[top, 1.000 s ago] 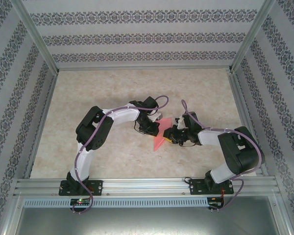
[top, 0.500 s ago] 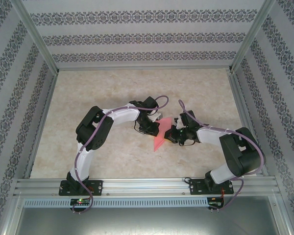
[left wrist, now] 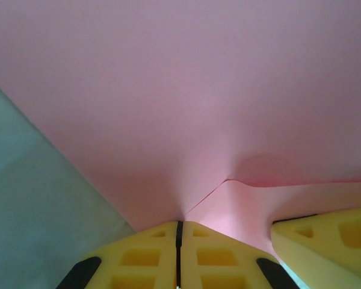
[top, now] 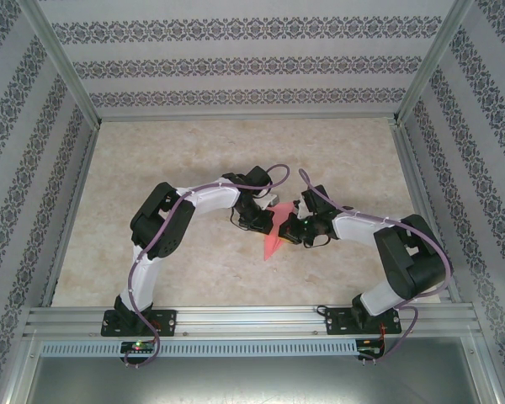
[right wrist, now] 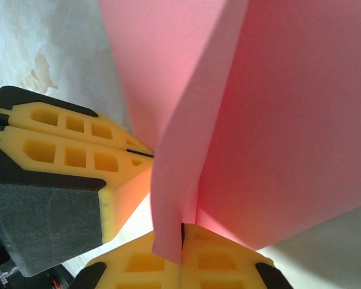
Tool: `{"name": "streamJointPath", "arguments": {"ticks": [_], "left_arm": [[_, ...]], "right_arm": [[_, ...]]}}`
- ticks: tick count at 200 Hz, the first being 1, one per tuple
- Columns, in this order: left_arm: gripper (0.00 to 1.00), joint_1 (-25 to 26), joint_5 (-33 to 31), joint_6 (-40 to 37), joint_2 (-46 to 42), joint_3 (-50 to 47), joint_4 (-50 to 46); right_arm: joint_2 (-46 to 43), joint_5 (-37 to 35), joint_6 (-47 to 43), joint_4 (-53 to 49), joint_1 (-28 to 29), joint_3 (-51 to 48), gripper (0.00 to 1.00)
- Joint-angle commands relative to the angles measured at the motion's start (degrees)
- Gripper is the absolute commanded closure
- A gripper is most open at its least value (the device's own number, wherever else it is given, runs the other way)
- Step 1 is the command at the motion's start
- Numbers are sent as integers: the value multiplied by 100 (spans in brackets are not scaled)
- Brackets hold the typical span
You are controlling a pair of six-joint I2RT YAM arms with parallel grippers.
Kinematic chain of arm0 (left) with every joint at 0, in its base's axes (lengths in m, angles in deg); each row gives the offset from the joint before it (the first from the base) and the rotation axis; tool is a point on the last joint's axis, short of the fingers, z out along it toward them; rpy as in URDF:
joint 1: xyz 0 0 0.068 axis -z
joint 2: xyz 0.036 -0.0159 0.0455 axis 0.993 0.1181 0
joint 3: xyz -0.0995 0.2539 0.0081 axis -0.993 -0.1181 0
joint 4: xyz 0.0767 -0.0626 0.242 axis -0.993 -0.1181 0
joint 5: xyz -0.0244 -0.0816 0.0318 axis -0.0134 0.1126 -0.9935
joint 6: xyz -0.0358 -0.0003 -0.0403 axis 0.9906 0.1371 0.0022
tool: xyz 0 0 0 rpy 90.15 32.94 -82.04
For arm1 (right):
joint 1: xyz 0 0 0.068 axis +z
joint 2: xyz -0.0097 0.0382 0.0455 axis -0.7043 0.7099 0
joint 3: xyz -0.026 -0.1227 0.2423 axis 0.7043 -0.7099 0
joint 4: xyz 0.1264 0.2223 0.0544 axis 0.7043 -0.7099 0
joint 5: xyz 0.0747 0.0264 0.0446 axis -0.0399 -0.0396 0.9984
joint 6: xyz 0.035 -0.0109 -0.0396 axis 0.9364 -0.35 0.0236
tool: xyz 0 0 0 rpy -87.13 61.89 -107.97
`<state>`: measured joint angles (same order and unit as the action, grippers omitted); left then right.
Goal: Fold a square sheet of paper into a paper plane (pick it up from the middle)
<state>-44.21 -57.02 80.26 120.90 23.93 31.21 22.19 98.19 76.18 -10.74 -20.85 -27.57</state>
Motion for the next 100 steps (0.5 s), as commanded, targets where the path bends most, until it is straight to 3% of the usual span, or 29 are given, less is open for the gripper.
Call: {"name": "streamJointPath", "arguments": {"ticks": [1,100], "left_arm": [[90,25,-804,-99,638,-380,-294],[90,28,-797,-109,642,-462,-239]], "right_arm": [[120,-35,-72,-150,106,153,99],[289,401,458,811,64,-46,98]]}}
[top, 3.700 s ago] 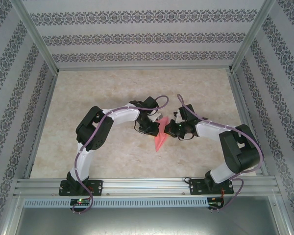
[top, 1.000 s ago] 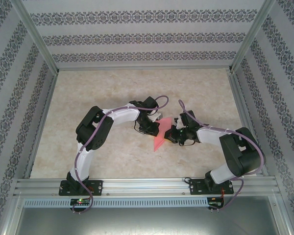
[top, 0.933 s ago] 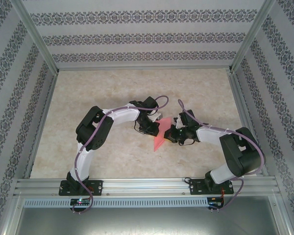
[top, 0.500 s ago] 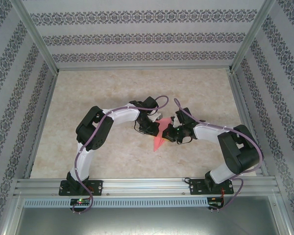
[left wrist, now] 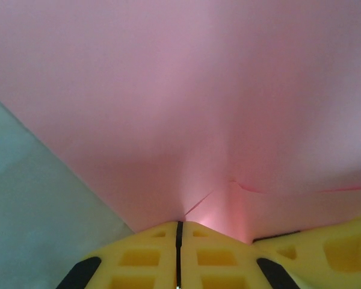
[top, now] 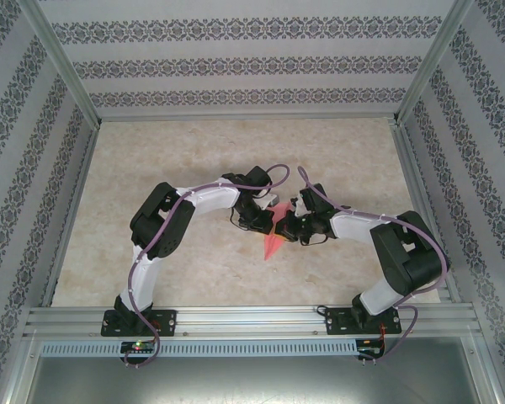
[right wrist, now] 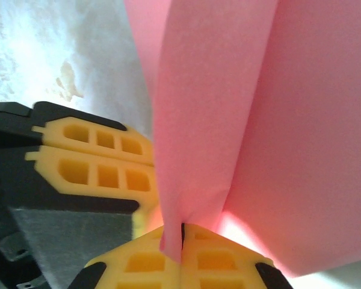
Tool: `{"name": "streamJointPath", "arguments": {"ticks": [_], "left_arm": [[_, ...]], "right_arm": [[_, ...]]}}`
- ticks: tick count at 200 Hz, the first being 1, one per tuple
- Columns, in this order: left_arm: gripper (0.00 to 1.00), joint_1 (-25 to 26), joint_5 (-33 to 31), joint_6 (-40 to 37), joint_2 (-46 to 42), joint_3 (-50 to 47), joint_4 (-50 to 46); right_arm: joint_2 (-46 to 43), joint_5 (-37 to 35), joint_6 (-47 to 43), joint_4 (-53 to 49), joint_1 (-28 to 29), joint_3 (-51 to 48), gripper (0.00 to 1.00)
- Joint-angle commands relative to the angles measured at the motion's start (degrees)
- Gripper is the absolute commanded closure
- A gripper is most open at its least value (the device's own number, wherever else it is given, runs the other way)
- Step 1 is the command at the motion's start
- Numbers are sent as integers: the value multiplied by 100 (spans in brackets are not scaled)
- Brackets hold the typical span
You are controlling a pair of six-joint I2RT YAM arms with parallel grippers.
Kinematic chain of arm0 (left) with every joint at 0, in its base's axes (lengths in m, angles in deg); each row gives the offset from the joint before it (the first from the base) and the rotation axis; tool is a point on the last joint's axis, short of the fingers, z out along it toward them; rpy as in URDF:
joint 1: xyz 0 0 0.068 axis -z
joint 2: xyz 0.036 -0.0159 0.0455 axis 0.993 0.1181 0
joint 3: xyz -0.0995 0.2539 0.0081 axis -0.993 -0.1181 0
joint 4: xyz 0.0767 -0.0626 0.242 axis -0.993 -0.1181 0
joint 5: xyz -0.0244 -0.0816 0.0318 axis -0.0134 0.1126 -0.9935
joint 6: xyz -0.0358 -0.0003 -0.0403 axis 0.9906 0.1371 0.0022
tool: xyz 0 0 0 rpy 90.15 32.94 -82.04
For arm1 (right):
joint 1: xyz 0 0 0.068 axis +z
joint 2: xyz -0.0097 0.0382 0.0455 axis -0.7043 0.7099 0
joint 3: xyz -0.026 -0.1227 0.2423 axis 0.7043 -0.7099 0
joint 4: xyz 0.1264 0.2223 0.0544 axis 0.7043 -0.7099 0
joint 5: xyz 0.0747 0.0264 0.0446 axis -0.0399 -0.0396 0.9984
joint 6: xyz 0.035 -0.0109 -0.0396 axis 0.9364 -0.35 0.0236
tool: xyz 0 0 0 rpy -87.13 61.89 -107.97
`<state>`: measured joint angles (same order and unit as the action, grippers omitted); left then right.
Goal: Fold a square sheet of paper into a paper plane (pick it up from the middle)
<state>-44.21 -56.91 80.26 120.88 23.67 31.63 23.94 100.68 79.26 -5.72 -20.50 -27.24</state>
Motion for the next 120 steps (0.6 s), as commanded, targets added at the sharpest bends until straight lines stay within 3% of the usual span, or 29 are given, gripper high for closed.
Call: {"name": "streamJointPath", "arguments": {"ticks": [1,120], "left_arm": [[90,28,-808,-111,638,-433,-281],[91,2,-657,57,457,-514,-96]], "right_arm": [[118,154,150,310,32,-80,98],[469,147,20,375,25,-106,97]]}}
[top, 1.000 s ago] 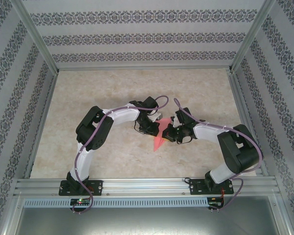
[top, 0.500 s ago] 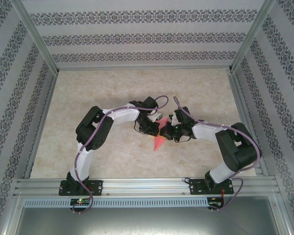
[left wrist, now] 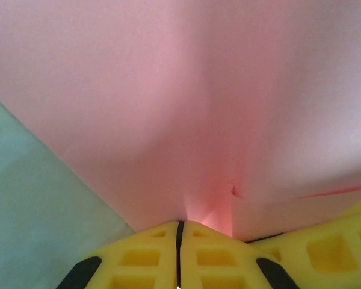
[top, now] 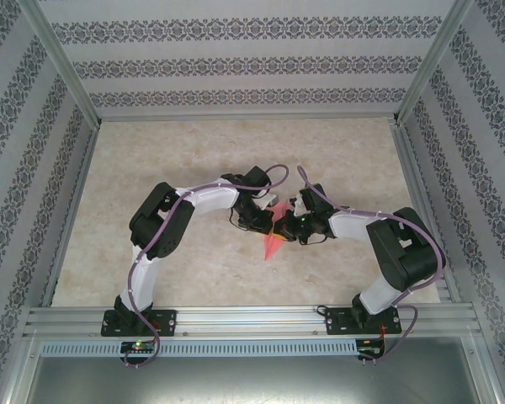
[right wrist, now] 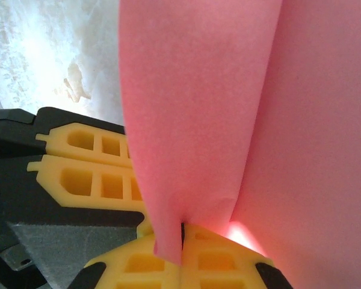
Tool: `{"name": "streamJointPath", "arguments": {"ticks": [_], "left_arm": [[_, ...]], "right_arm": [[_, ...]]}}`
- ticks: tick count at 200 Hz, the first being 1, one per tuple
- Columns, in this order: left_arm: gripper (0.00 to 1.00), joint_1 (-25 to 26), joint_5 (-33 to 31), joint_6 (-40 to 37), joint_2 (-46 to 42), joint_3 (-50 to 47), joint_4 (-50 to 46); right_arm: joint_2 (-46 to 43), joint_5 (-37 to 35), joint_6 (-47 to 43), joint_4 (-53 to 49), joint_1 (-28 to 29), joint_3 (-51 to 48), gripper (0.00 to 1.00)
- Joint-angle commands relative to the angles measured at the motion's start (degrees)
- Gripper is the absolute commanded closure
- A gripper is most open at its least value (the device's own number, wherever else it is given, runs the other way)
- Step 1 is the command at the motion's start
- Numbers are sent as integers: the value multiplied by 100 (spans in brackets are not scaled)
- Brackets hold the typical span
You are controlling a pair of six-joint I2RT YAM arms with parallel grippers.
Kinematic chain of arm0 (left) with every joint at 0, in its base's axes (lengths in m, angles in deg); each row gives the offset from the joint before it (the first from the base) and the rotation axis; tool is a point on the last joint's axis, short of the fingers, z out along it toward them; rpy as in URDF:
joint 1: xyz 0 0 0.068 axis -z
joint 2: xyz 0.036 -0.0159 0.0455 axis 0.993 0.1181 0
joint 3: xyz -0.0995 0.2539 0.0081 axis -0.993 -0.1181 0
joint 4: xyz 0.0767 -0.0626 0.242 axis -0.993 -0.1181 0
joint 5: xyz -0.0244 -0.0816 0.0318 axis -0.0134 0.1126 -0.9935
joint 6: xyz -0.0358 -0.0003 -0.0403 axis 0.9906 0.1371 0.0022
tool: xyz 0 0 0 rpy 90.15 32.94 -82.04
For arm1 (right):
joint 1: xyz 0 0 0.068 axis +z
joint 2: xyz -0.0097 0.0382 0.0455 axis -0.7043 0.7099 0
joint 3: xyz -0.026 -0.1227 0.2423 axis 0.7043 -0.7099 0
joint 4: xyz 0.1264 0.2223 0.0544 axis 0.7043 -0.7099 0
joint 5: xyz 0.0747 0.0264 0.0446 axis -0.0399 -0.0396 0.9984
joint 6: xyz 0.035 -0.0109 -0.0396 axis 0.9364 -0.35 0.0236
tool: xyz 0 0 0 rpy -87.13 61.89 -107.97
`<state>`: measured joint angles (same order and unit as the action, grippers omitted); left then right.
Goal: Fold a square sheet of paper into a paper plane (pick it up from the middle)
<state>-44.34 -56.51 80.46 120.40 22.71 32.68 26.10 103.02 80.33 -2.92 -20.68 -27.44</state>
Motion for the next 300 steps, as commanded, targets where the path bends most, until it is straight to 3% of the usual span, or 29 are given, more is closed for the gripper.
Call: {"name": "streamJointPath", "arguments": {"ticks": [1,48,122,300], "left_arm": [[91,11,-693,40,500,-420,-197],[97,-134,-397,218,368,-600,92],[97,-187,-208,282,231,-624,226],[80,-563,326,642,-530,-722,669]], "right_arm": [[250,-87,-93,95,43,-87,97],[343,-114,-107,129,40,-139,98],[518,-148,-151,170,34,-114,98],[478,-115,-195,191,-35,-210,98]]}}
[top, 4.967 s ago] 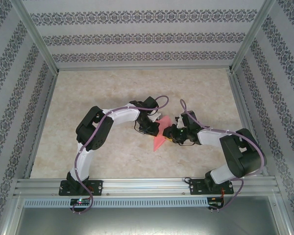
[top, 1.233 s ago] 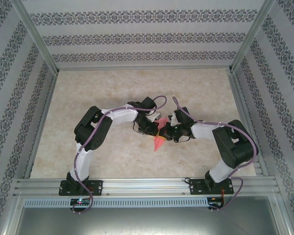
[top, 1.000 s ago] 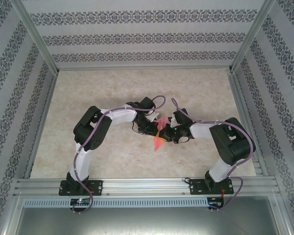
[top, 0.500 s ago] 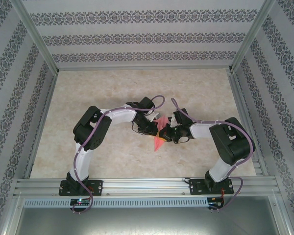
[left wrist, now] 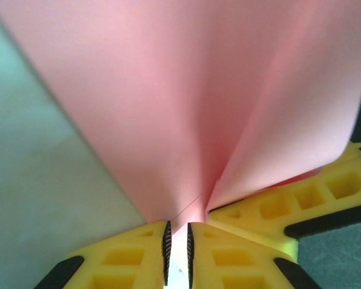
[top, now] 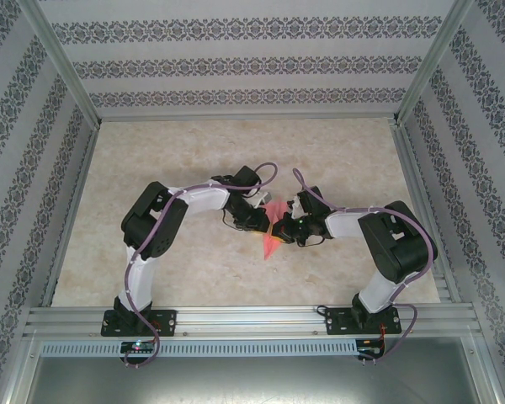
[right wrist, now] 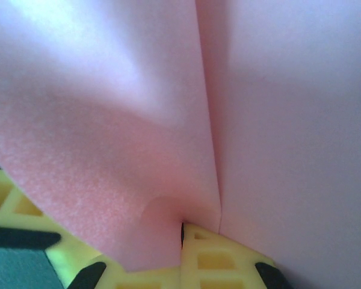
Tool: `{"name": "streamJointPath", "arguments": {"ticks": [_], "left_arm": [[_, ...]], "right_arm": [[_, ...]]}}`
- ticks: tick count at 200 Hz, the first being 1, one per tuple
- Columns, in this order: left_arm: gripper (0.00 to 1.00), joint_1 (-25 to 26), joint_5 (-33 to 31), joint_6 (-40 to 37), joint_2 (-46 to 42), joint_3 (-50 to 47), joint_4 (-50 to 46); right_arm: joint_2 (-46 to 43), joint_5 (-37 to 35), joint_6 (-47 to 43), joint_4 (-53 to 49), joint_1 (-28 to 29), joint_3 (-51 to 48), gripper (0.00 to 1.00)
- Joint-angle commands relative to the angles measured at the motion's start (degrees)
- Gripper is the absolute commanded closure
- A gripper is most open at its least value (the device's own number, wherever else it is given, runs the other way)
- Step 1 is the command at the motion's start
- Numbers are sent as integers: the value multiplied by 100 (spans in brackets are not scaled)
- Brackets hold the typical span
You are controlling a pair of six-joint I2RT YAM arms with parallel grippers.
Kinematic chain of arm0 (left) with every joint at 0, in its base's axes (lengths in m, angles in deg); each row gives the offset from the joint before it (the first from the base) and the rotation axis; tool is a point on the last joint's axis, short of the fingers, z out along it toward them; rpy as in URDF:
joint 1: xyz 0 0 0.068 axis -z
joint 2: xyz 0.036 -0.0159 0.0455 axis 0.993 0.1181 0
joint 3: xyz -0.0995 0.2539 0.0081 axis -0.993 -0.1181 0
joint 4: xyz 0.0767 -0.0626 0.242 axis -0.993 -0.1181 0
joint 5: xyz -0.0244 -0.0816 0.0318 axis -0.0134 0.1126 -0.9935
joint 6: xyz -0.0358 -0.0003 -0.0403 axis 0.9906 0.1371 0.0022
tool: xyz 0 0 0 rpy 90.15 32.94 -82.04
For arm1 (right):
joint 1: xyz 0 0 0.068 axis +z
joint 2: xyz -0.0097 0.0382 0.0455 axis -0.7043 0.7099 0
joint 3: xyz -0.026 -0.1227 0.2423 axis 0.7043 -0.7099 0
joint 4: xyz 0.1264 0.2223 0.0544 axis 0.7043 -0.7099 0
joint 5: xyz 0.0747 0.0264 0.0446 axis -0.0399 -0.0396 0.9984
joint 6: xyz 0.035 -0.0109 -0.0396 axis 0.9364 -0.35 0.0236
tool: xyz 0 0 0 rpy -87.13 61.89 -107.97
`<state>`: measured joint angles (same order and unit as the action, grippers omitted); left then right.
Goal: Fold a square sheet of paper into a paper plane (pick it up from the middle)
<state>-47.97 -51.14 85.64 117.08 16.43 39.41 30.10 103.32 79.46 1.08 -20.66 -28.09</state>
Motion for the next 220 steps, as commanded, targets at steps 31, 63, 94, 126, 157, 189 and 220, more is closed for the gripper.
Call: {"name": "streamJointPath", "arguments": {"ticks": [31,63,94,126,157,189,220], "left_arm": [[82,-229,-143,123,-143,-129,22],[83,-220,27,127,-70,-129,72],[82,-211,240,218,-92,-147,253],[82,-176,350,313,-121,-155,363],[84,-153,356,481,-218,-197,544],[89,-123,371,623,-253,-200,672],[93,-88,386,632,-161,-186,613]], "right_arm": [[41,-152,-105,-218,-39,-135,98],[24,-139,-98,-218,-47,-136,98],[24,-135,-90,-218,-48,-139,98],[6,-134,-98,-218,-63,-170,98],[6,-126,-102,-195,-66,-206,98],[-2,-117,-107,-182,-83,-223,98],[-16,-104,-110,-165,-84,-241,98]]}}
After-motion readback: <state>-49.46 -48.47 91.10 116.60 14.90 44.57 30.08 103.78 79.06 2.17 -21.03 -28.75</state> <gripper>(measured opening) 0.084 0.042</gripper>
